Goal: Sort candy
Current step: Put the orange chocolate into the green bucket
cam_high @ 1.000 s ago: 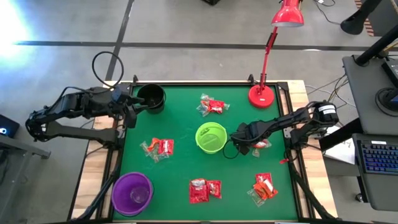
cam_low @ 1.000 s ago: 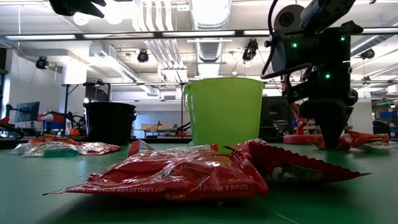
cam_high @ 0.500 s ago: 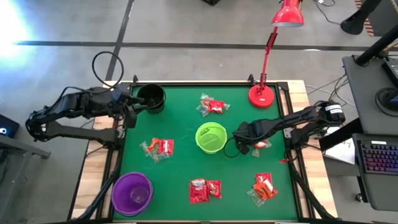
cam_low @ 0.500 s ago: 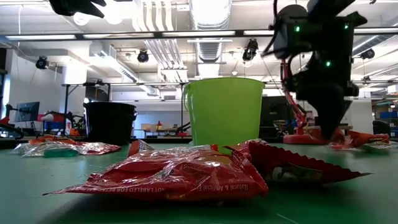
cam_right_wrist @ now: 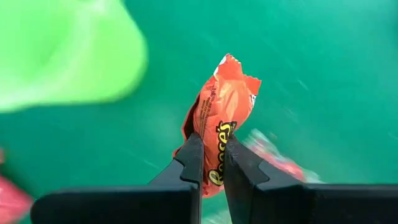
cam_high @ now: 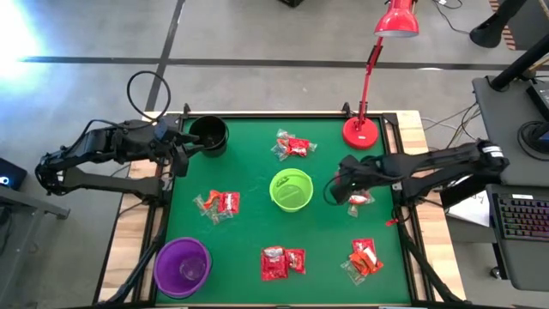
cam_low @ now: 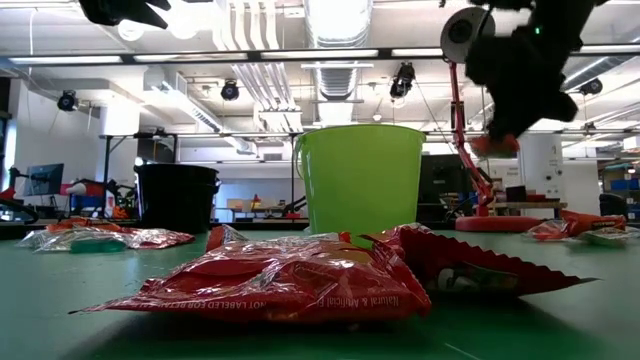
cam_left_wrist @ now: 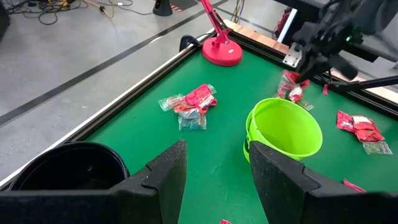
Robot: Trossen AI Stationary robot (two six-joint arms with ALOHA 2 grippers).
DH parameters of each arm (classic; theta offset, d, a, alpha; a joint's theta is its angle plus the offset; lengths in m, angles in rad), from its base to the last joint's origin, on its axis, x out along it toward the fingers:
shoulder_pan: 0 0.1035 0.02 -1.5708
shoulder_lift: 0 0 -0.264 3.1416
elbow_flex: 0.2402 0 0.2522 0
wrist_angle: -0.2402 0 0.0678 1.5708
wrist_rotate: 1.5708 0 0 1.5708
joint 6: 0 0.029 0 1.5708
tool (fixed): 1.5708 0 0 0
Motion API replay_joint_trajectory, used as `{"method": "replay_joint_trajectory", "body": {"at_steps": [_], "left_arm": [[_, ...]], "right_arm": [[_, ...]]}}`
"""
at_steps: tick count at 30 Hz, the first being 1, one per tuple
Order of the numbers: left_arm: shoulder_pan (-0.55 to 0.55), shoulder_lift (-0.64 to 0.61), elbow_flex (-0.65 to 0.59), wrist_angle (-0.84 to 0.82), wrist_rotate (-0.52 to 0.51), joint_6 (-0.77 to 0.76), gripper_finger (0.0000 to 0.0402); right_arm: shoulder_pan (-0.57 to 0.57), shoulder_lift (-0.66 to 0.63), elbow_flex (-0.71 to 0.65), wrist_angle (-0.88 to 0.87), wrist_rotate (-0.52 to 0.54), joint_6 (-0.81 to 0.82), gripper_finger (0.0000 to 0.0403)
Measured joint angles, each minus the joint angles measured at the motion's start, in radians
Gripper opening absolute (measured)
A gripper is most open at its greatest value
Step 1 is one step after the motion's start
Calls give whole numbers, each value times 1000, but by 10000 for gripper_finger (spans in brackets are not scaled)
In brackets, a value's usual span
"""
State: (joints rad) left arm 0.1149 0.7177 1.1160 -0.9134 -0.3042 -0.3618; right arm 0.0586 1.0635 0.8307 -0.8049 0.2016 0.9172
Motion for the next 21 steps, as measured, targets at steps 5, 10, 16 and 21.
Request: {"method": "replay_joint_trajectory", "body": {"at_steps": [5, 10, 16, 21], "left_arm": [[0, 0, 0, 0, 0, 0, 158], [0, 0, 0, 0, 0, 0, 158], [0, 0, 0, 0, 0, 0, 158], [0, 0, 0, 0, 0, 0, 158]], "right_arm": [[0, -44, 0, 213, 0, -37, 28], [0, -21, 0, 437, -30, -97, 28], [0, 29, 0, 511, -54, -110, 28], [0, 74, 0, 541, -66, -127, 28]]}}
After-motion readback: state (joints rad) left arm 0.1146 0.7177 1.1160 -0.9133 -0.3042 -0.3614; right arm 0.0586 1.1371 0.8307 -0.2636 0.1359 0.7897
